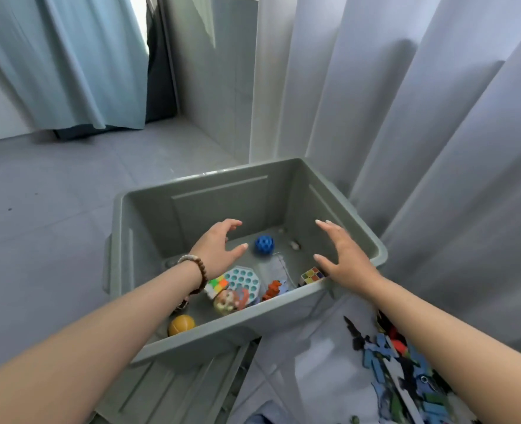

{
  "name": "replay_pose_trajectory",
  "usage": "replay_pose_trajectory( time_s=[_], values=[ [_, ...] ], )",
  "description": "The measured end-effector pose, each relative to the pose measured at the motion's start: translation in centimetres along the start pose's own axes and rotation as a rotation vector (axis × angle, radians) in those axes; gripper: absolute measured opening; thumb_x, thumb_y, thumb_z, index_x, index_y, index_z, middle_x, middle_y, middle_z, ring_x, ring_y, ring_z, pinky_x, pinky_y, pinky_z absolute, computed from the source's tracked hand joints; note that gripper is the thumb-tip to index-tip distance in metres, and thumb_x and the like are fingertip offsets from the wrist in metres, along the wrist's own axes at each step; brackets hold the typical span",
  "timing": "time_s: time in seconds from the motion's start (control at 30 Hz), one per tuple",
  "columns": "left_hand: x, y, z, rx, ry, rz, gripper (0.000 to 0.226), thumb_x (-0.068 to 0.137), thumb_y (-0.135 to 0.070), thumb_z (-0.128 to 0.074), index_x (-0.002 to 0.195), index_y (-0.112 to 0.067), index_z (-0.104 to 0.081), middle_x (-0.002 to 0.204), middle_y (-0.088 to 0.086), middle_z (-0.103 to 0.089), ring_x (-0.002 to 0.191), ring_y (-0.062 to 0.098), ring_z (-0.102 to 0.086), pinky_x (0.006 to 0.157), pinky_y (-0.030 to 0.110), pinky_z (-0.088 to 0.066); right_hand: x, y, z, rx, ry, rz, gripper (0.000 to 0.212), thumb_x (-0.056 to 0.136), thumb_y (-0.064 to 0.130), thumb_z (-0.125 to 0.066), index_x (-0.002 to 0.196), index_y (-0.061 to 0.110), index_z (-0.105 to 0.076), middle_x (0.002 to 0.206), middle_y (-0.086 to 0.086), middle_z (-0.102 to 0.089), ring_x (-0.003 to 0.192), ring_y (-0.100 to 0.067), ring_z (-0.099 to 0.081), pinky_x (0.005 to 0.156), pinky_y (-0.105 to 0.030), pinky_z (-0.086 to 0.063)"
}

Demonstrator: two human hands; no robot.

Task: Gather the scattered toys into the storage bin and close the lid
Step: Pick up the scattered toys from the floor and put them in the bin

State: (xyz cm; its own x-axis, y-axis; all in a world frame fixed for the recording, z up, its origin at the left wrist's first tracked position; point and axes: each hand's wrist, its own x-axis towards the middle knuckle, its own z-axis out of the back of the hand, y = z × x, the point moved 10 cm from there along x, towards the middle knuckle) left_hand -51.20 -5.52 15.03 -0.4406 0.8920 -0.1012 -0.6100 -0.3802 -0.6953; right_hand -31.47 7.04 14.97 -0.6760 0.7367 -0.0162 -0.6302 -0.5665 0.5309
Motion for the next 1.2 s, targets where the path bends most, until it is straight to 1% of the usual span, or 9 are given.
replay_pose_trajectory(
  time_s=[0.23,0.4,0.47,0.67,0.77,0.83,0.9,1.07,1.2],
  values=[
    [-2.4,-13.9,-4.7,0.216,0.107,-0.316,0.048,0.091,-0.04,-0.051,0.135,-0.025,-0.04,0.136,-0.006,-0.045,0.128,0.015,-0.039,0.105,0.036,-0.037,-8.3,-8.5,9.3,-0.078,-0.047,-0.194,0.064,0.09,0.033,-0.058,0.144,0.033,-0.025,0.156,0.006,-0.016,0.143,-0.013,-0.018,0.113,-0.033,-0.022],
    [-5.2,-23.0,-14.6,0.295,0.228,-0.555,0.046,0.092,-0.042,-0.048,0.134,-0.024,-0.042,0.134,-0.003,-0.047,0.127,0.015,-0.038,0.105,0.034,-0.036,-16.5,-16.9,12.5,-0.047,-0.068,-0.368,0.063,0.087,0.038,-0.06,0.141,0.031,-0.029,0.155,0.004,-0.02,0.142,-0.015,-0.022,0.112,-0.035,-0.025],
    [-6.2,-23.8,-20.1,0.318,0.332,-0.566,0.047,0.092,-0.043,-0.049,0.134,-0.024,-0.042,0.135,-0.003,-0.046,0.126,0.016,-0.041,0.104,0.035,-0.038,-20.0,-20.4,11.2,-0.009,-0.023,-0.426,0.064,0.086,0.038,-0.063,0.14,0.027,-0.031,0.151,0.001,-0.025,0.138,-0.017,-0.029,0.109,-0.032,-0.027],
    [-9.3,-13.6,-35.6,0.527,0.77,-0.349,0.064,0.086,-0.048,-0.058,0.14,-0.024,-0.033,0.145,0.001,-0.036,0.124,0.021,-0.046,0.1,0.033,-0.04,-28.2,-29.2,0.3,0.17,0.2,-0.614,0.072,0.078,0.047,-0.068,0.139,0.022,-0.038,0.146,0.001,-0.037,0.131,-0.017,-0.039,0.106,-0.03,-0.033],
    [-10.4,-7.1,-40.0,0.596,0.899,-0.264,0.07,0.081,-0.046,-0.065,0.14,-0.027,-0.032,0.14,-0.001,-0.039,0.118,0.02,-0.051,0.097,0.031,-0.042,-29.8,-32.2,-5.9,0.299,0.258,-0.688,0.066,0.077,0.044,-0.071,0.134,0.02,-0.045,0.139,0.002,-0.046,0.122,-0.016,-0.048,0.096,-0.026,-0.041],
    [-10.9,-3.7,-42.1,0.584,0.94,-0.21,0.071,0.077,-0.043,-0.071,0.137,-0.028,-0.035,0.135,-0.001,-0.042,0.114,0.02,-0.054,0.095,0.031,-0.045,-29.9,-33.1,-9.5,0.364,0.281,-0.682,0.059,0.075,0.041,-0.074,0.126,0.02,-0.051,0.128,0.001,-0.053,0.108,-0.016,-0.056,0.085,-0.025,-0.046],
    [-11.4,-1.1,-44.0,0.553,0.964,-0.185,0.069,0.074,-0.039,-0.075,0.133,-0.028,-0.041,0.129,0.0,-0.044,0.108,0.02,-0.056,0.09,0.028,-0.045,-29.7,-33.4,-12.1,0.373,0.283,-0.644,0.048,0.074,0.035,-0.077,0.116,0.021,-0.057,0.119,-0.001,-0.057,0.098,-0.017,-0.057,0.082,-0.026,-0.048],
    [-12.0,0.8,-46.8,0.497,0.96,-0.248,0.068,0.072,-0.023,-0.076,0.13,-0.031,-0.042,0.121,-0.003,-0.04,0.089,0.017,-0.054,0.083,0.027,-0.046,-29.4,-33.3,-15.3,0.29,0.267,-0.538,0.036,0.076,0.023,-0.076,0.102,0.035,-0.054,0.107,0.003,-0.057,0.094,-0.018,-0.056,0.081,-0.034,-0.05],
    [-12.0,0.0,-47.7,0.455,0.914,-0.319,0.055,0.078,-0.019,-0.071,0.126,-0.03,-0.046,0.115,-0.005,-0.038,0.08,0.019,-0.054,0.078,0.024,-0.045,-29.5,-33.5,-15.8,0.239,0.227,-0.51,0.037,0.077,0.022,-0.074,0.109,0.032,-0.059,0.103,0.011,-0.052,0.094,-0.011,-0.053,0.077,-0.027,-0.045]
  ],
)
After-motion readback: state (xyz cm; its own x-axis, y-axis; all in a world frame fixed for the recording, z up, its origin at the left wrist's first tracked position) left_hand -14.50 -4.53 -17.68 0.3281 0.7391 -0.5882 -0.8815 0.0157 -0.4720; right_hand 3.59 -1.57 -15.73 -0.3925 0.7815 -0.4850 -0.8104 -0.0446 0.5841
